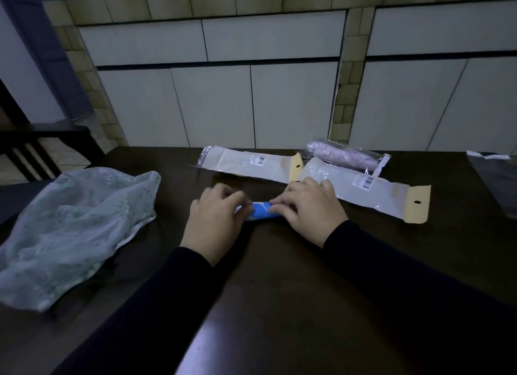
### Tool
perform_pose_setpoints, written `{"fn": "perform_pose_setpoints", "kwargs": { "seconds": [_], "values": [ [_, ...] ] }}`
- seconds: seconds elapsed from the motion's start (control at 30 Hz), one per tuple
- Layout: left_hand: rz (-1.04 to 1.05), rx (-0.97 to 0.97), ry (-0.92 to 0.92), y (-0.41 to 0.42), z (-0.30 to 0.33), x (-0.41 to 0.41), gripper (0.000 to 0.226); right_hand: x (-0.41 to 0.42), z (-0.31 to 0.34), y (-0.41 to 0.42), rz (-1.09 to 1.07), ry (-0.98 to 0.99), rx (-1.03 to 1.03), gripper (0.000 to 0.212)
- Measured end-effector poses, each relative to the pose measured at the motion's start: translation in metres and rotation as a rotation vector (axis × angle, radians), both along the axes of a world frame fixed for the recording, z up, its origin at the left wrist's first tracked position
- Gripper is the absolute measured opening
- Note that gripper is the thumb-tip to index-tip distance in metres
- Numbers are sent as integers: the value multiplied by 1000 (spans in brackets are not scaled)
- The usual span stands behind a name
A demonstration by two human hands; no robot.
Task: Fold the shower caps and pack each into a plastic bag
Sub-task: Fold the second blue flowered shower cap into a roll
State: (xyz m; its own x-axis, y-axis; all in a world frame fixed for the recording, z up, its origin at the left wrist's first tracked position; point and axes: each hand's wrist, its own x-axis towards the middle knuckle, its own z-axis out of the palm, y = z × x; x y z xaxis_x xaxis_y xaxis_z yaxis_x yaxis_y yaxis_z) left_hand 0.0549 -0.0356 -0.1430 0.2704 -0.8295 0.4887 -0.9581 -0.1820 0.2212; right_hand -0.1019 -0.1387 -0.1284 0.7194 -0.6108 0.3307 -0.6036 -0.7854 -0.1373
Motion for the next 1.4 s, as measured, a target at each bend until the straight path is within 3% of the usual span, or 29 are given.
{"fn": "perform_pose_setpoints", "kwargs": {
  "seconds": [0.1, 0.27, 0.57, 0.8, 0.9, 1.0, 1.1, 1.2, 1.27, 1.4],
  "values": [
    [-9, -3, -73, -1, -1, 0, 18, -4, 1, 0, 20, 67, 23, 46],
    [-12, 114, -98, 2, 2, -6, 49, 1, 2, -2, 46, 73, 4, 33],
    [-42, 79, -50, 7, 3, -23, 25, -15, 4, -7, 161, 131, 53, 35],
    [-140, -13, -95, 6, 7, -51, 29, -58, 14, 1, 95, 45, 44, 37],
    [-197, -86, -76, 0, 15, -76, 30, -105, 28, -4, -19, -168, 71, 46],
    [-288, -108, -69, -13, 22, -114, 24, -160, 32, -23, -264, -410, 12, 29],
    [-364, -107, -86, -29, 24, -150, 22, -205, 23, -53, -658, -322, 11, 20],
    [-399, -108, -94, -46, 23, -173, 28, -231, 9, -77, -925, -81, 60, 27],
    [-411, -81, -90, -56, 22, -183, 33, -234, 1, -87, -996, 10, 134, 31],
    [-423, -46, -84, -67, 17, -191, 33, -225, -7, -98, -1046, 3, 142, 30]
  ]
}}
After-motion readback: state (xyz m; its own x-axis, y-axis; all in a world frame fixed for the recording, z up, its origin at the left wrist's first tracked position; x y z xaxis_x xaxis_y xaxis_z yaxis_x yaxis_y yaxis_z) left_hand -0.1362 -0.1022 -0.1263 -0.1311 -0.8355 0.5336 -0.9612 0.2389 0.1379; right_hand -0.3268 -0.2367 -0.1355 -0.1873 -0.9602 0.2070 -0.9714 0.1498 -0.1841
